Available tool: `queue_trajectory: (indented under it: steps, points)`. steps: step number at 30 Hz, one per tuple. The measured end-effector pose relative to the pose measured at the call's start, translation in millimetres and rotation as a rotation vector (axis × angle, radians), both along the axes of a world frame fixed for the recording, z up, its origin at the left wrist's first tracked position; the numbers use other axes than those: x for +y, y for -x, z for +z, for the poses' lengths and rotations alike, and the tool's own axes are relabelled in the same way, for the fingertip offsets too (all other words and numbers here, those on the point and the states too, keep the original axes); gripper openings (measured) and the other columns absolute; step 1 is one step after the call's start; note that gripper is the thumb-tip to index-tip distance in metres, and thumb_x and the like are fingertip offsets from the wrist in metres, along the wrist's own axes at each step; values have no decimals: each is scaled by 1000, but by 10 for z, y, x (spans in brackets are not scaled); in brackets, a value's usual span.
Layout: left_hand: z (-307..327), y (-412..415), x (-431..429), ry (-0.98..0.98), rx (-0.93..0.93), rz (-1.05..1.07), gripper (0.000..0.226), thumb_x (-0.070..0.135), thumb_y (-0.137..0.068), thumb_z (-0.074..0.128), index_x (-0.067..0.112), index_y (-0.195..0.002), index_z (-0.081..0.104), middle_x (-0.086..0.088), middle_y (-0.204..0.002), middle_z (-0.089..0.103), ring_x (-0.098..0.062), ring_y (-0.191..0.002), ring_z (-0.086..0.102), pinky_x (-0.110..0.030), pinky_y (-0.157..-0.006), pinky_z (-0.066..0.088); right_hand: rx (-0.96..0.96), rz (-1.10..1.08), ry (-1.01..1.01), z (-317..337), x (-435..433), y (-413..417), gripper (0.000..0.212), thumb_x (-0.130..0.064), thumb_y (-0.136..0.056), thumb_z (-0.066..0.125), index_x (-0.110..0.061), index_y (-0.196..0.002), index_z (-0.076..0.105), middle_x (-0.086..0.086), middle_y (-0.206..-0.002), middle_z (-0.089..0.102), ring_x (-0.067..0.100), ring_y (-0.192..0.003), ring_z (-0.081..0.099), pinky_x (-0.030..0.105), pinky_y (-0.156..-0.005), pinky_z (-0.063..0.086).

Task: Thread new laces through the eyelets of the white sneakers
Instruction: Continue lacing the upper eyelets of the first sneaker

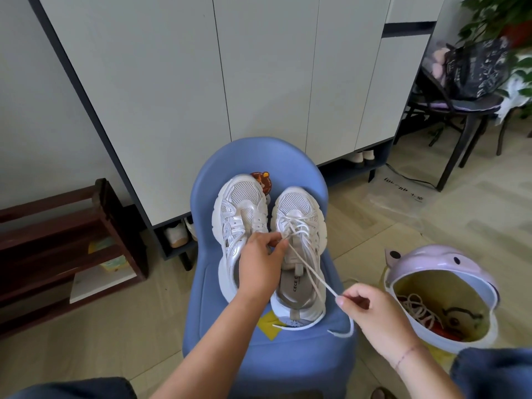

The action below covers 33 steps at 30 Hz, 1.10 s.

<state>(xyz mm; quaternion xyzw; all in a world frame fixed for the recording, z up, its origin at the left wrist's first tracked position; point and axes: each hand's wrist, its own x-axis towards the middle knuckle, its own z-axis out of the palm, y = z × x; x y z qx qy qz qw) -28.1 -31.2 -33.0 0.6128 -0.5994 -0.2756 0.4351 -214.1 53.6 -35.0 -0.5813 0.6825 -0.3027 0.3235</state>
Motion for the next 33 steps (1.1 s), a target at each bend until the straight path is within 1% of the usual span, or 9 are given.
queue_trajectory:
  steps: [2,5,7,10,16,19,23,28,33]
  points:
    - [12,4,9,-1,2,10,20,30,-92,61,19,-106,69,8,-92,56,2,-76,53,-4,-62,37,11,-46,94,69,-107,-129,11,-28,-84,67,-26,-74,63,-6,-76,64,9,-75,59,27,-68,48]
    - [24,8,3,-6,-15,12,22,31,-92,61,18,-109,68,5,-96,58,0,-77,52,-6,-63,37,71,-81,341,182,-328,-422,11,-24,-80,70,-29,-74,62,-11,-78,56,2,-69,52,15,-59,37]
    - [28,15,1,-16,-13,20,22,29,-92,61,17,-109,68,4,-100,59,-3,-81,53,-12,-67,37,197,-49,434,202,-483,-613,5,-21,-78,72,-25,-80,70,-8,-82,52,9,-68,53,19,-61,39]
    - [25,15,-1,-16,-1,16,20,27,-93,61,17,-108,69,3,-103,61,-5,-86,54,-13,-71,38,421,-86,470,109,-664,-792,7,-20,-74,76,-22,-80,74,4,-85,50,28,-74,53,28,-61,36]
    - [23,-8,-4,-29,-10,-7,21,26,-94,57,17,-110,68,3,-106,61,-8,-92,56,-19,-79,39,659,-223,479,25,-768,-863,26,-16,-51,88,-27,-55,65,-1,-72,43,23,-67,49,27,-65,21]
    - [6,-21,-14,-39,-6,-12,22,25,-94,57,16,-112,68,1,-108,61,-9,-93,56,-18,-80,39,581,-161,482,35,-756,-821,23,-15,-54,87,-23,-55,65,1,-72,44,26,-65,51,27,-63,27]
    - [-3,-57,-26,-41,11,-22,21,25,-95,56,17,-110,68,1,-106,62,-10,-89,58,-19,-77,39,335,-44,494,-10,-622,-629,17,-13,-64,84,-21,-61,68,-5,-78,40,21,-64,49,26,-59,37]
    - [8,-38,-6,-21,-3,-17,23,26,-95,57,15,-112,68,2,-102,59,-10,-87,56,-18,-76,39,216,64,297,-14,-252,-377,15,-21,-78,74,-27,-67,65,-11,-83,41,5,-76,45,8,-64,31]
    - [72,5,81,4,-36,31,24,29,-94,59,16,-112,66,4,-98,56,-4,-79,52,-14,-69,36,-79,97,106,179,-108,-345,11,-18,-86,66,-22,-75,67,-9,-81,59,1,-72,54,9,-65,38]
